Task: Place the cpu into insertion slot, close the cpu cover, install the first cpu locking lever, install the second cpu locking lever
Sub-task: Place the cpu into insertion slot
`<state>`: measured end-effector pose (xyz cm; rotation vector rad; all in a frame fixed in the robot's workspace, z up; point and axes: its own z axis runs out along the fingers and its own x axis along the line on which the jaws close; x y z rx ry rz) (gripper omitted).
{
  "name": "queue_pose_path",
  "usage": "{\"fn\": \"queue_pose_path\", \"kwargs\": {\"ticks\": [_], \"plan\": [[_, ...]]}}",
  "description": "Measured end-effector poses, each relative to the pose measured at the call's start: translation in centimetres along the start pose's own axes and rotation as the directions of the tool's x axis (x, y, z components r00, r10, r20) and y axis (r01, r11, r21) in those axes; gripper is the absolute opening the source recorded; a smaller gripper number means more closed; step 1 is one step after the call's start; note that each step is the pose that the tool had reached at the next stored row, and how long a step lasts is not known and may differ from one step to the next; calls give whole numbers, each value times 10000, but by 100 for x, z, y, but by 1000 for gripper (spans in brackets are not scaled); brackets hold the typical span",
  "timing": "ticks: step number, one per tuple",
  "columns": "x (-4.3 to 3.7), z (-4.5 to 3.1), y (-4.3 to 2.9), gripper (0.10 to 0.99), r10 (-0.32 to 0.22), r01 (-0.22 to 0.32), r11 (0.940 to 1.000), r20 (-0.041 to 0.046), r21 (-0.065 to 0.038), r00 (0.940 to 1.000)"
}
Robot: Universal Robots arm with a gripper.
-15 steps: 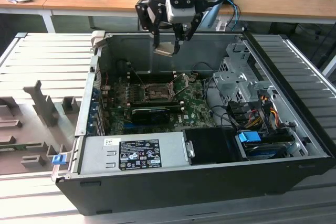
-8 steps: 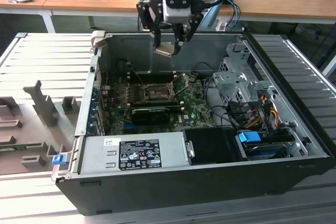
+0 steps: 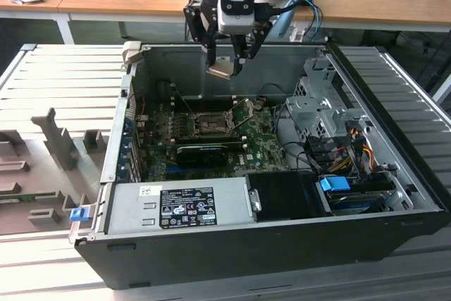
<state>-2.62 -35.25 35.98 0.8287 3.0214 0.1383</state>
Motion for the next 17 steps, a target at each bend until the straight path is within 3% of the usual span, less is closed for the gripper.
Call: {"fn": "queue_pose_path", "kwargs": {"ticks": [17], "plan": [[-2, 16, -3, 525, 587, -587, 9983, 52, -8, 9983]]}}
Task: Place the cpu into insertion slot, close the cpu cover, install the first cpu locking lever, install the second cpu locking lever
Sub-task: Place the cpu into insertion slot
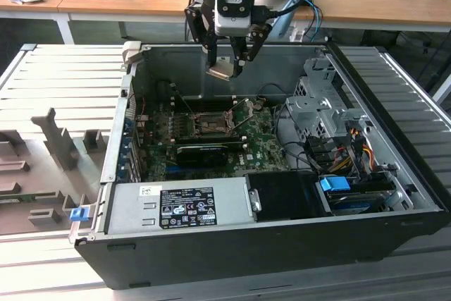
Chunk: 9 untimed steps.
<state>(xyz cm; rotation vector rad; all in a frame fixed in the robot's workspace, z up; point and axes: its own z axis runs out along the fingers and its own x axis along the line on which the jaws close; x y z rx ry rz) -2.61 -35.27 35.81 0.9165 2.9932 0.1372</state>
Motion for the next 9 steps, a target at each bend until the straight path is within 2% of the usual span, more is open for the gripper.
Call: {"fn": "queue_pose_path", "kwargs": {"ticks": [9], "plan": [[0, 1, 0, 525, 348, -348, 9994, 30, -7, 9994]]}}
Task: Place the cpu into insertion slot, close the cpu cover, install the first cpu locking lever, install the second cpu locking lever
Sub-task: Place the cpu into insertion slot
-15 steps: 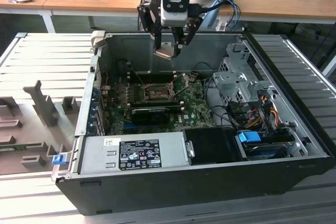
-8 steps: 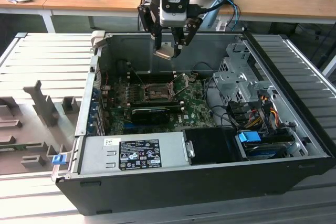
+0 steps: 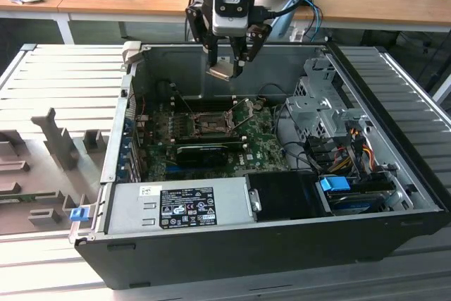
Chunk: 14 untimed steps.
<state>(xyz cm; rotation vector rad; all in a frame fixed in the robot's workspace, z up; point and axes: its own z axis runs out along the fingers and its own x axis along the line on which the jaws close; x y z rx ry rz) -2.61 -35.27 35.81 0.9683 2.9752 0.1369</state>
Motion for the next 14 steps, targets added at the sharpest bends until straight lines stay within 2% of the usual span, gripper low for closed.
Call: {"fn": "queue_pose_path", "kwargs": {"ticks": [9, 14], "plan": [[0, 1, 0, 525, 568, -568, 9984, 49, -12, 9984], [0, 6, 0, 525, 1145, -1145, 9934, 99, -25, 9934]]}}
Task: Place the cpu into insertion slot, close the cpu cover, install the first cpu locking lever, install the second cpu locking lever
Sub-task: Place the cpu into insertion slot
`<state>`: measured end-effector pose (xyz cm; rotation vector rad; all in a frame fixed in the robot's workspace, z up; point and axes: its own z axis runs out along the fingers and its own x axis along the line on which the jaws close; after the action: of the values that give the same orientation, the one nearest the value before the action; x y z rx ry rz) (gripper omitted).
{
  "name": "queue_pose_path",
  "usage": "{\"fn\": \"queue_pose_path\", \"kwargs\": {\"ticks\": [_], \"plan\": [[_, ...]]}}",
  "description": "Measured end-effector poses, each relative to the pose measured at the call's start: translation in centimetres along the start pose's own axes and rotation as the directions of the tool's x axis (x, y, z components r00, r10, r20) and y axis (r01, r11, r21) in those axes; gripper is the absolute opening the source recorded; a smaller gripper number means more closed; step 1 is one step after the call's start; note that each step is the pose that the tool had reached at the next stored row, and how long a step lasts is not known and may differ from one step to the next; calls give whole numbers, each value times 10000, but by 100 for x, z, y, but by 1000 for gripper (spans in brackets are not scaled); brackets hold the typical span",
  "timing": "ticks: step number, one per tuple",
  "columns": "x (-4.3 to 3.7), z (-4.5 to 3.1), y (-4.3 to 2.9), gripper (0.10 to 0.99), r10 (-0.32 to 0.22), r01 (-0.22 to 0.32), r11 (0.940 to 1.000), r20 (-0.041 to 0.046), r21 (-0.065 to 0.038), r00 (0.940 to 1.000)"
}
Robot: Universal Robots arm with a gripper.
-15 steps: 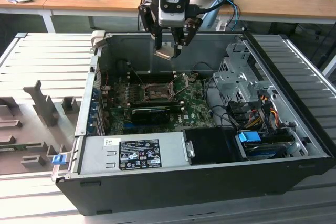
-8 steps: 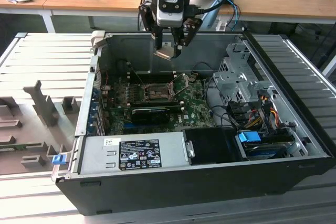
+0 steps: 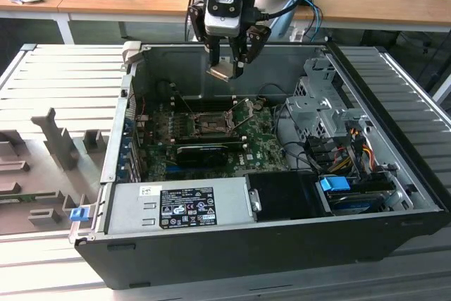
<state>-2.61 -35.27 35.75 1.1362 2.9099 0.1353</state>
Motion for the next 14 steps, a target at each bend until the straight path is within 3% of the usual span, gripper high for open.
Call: {"fn": "queue_pose_path", "kwargs": {"ticks": [4, 14], "plan": [[0, 9, 0, 525, 254, -254, 9997, 21, -6, 9997], [-1, 53, -5, 525, 276, -276, 9996, 23, -6, 9996]]}}
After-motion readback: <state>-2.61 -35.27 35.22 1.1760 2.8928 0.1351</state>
